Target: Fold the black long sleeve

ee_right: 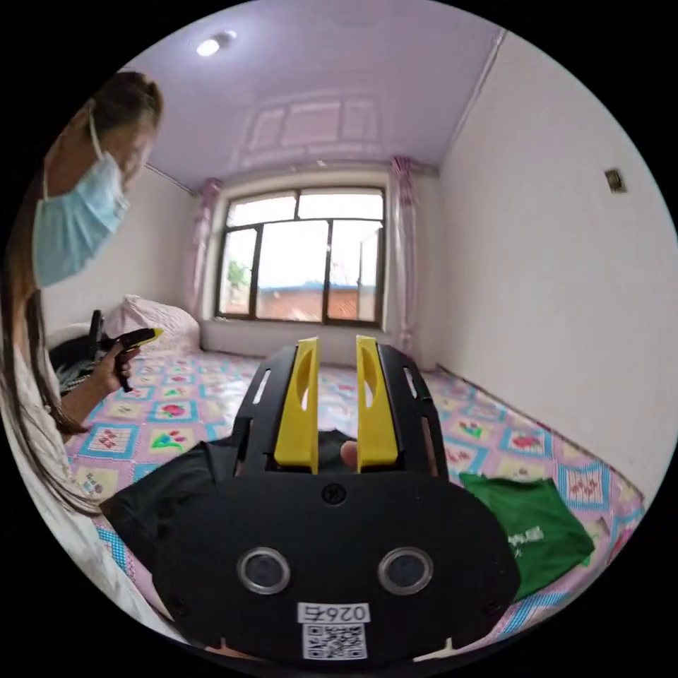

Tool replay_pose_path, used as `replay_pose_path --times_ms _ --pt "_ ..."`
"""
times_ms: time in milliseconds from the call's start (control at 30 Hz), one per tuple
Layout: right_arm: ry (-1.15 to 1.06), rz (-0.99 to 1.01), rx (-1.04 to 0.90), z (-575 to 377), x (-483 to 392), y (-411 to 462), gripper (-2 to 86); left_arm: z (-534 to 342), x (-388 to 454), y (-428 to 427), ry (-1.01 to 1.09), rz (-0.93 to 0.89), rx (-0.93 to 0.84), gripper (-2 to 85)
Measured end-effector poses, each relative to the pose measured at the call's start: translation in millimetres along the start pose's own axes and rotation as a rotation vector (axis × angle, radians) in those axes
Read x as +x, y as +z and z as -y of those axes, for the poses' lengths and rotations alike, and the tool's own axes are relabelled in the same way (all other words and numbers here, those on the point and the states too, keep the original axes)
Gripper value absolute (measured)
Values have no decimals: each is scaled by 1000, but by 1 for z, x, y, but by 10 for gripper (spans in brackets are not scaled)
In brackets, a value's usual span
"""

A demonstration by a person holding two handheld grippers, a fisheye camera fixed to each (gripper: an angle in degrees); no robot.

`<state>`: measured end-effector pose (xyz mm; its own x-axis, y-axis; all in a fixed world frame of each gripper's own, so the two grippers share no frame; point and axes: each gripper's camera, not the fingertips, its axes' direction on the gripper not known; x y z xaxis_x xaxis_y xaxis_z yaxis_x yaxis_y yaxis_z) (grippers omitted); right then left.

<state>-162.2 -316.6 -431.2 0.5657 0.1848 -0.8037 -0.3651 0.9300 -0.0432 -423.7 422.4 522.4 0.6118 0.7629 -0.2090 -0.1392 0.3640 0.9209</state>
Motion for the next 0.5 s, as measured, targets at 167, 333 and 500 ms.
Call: replay_pose_path --times_ms 167,333,500 --pt "-21 3 446 94 -48 -147 -7 39 95 -101 231 -73 327 -10" --pt "-75 89 771 156 -74 -262 -9 53 163 -185 387 -225 528 -10" --pt "-68 150 856 187 -77 -314 -10 61 203 -243 493 -346 621 -10"
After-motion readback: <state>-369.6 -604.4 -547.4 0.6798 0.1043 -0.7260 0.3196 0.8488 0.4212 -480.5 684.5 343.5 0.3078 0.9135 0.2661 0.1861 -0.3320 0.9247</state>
